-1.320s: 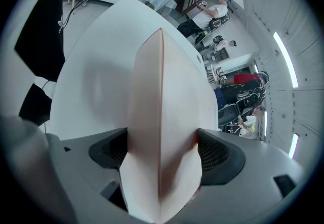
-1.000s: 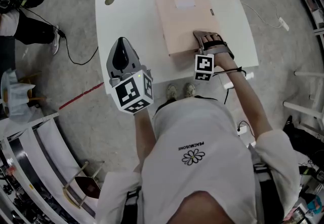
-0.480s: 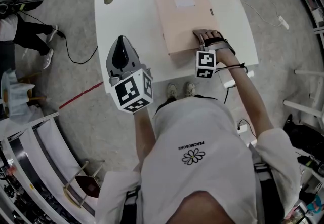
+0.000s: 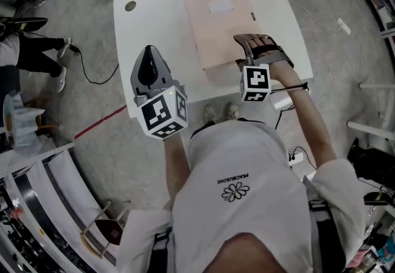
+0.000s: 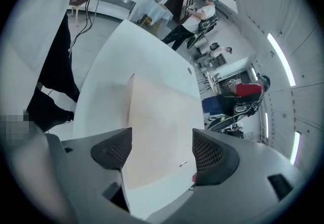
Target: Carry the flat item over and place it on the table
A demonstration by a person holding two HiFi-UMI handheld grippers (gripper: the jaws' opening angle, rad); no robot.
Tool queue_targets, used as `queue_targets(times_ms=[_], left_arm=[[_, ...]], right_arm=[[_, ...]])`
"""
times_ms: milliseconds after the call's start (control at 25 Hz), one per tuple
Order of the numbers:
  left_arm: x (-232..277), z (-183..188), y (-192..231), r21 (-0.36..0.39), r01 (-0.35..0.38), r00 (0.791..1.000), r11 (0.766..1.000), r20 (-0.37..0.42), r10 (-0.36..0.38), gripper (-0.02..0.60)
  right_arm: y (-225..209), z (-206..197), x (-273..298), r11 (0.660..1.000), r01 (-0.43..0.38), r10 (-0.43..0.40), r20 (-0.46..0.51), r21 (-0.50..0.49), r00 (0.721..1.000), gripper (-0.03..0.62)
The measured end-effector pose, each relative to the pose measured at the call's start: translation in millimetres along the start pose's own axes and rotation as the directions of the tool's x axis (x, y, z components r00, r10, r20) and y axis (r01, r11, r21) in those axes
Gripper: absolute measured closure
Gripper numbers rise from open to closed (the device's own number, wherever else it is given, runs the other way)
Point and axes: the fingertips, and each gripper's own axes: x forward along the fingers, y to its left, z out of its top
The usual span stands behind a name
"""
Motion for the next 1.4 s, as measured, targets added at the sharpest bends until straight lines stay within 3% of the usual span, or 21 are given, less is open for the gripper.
queue_targets(times_ms=[160,240,280,400,520,600,640,680,760,840,1040,1080,1160,1320,1400], left_arm=[[-1,6,-5,0.006,0.012,1.000,1.000,0.021,-0.012,0.566],[-3,10,-7,0.012,0.019,0.999,1.000,0.032,-0.019,0.566],[-3,11,-9,0.016,0.023,0.999,1.000,0.038,-0.023,0.566],[-7,20,-15,0.029,0.036,0.997,0.999,0.060,-0.037,0.566],[-10,34,-20,0.039,0.045,0.995,0.998,0.089,-0.048,0.566],[-13,41,-23,0.045,0.052,0.993,0.998,0.102,-0.056,0.566],[-13,44,-24,0.049,0.056,0.992,0.997,0.106,-0.061,0.566],[-14,46,-25,0.053,0.060,0.992,0.997,0.109,-0.065,0.566],[-15,48,-26,0.058,0.065,0.991,0.996,0.112,-0.071,0.566],[-15,51,-27,0.062,0.068,0.990,0.996,0.115,-0.075,0.566],[-17,59,-31,0.070,0.082,0.987,0.994,0.131,-0.090,0.566],[-17,59,-32,0.072,0.085,0.987,0.994,0.132,-0.094,0.566],[-17,60,-33,0.075,0.091,0.986,0.993,0.134,-0.101,0.566],[-16,63,-34,0.077,0.096,0.984,0.992,0.140,-0.107,0.566],[-18,67,-36,0.076,0.101,0.982,0.992,0.150,-0.112,0.566]], right_arm=[[-52,9,-26,0.983,0.142,-0.149,0.052,0.114,0.987,0.235],[-85,16,-45,0.940,0.221,-0.257,0.114,0.258,0.960,0.235],[-104,20,-58,0.899,0.269,-0.338,0.158,0.344,0.928,0.235],[-153,29,-110,0.727,0.359,-0.592,0.269,0.585,0.760,0.235],[-185,26,-155,0.556,0.324,-0.740,0.278,0.765,0.613,0.235],[-200,16,-179,0.393,0.196,-0.813,0.240,0.899,0.530,0.237],[-203,11,-187,0.322,0.106,-0.830,0.226,0.941,0.510,0.238],[-206,7,-195,0.273,0.028,-0.841,0.225,0.962,0.493,0.238],[-209,7,-210,0.245,-0.045,-0.860,0.239,0.968,0.452,0.238],[-210,10,-222,0.253,-0.026,-0.873,0.240,0.967,0.424,0.238],[-202,8,-226,0.224,0.018,-0.883,0.195,0.974,0.427,0.241],[-199,7,-227,0.214,0.018,-0.886,0.186,0.977,0.424,0.267],[-195,4,-232,0.191,0.032,-0.898,0.161,0.981,0.409,0.481],[-191,-4,-235,0.160,0.092,-0.911,0.111,0.983,0.398,0.554],[-187,-8,-233,0.148,0.123,-0.906,0.085,0.981,0.414,0.577]])
